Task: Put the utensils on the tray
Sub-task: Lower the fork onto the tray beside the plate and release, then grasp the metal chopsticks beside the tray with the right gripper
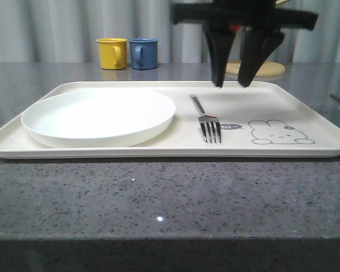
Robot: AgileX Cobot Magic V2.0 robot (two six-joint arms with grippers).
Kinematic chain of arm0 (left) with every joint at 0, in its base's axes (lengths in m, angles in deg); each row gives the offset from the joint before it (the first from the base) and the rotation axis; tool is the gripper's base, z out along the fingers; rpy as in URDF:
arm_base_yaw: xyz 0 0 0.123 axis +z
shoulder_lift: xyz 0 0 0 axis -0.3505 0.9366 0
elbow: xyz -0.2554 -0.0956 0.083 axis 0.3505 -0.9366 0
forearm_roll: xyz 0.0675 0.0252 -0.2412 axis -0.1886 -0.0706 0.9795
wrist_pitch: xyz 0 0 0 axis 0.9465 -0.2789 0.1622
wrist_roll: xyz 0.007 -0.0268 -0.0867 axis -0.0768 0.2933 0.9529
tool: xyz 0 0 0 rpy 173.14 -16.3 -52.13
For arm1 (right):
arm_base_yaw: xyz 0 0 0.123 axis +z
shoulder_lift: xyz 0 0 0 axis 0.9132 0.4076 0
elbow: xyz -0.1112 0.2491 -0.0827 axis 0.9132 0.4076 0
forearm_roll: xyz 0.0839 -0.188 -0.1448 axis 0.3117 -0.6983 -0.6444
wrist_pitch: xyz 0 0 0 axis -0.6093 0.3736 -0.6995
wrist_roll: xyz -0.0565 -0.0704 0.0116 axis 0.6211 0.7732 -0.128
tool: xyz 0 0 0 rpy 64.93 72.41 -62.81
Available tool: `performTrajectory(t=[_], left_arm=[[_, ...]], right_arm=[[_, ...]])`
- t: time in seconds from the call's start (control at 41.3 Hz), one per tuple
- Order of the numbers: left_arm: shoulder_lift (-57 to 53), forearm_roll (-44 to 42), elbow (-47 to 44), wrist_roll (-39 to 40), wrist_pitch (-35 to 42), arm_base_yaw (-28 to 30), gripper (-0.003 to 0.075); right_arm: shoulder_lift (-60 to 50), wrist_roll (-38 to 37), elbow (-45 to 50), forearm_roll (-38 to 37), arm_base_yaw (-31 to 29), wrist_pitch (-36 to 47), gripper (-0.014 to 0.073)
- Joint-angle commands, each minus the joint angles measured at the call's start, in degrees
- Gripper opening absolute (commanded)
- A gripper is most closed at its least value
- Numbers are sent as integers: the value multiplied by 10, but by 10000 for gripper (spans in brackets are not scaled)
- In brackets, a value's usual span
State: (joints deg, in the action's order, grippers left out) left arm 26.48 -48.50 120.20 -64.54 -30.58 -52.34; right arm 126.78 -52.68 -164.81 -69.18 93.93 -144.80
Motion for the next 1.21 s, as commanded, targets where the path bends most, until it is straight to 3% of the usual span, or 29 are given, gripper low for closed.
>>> performTrajectory(t=[0.0,0.194,0.387,0.532,1.185], left_arm=[[1,4,15,5,41,-4,365],[1,4,15,5,41,-4,365],[1,4,15,5,41,-4,365],[1,4,15,5,41,-4,365],[1,4,15,5,41,-4,365]], right_arm=[[-72,15,-7,-80,-8,-44,328],[-132,40,46,-89,-91,-47,328],[-140,123,100,-21,-214,-42,328],[-127,170,126,30,-272,-23,328],[-44,186,129,30,-289,-11,328]])
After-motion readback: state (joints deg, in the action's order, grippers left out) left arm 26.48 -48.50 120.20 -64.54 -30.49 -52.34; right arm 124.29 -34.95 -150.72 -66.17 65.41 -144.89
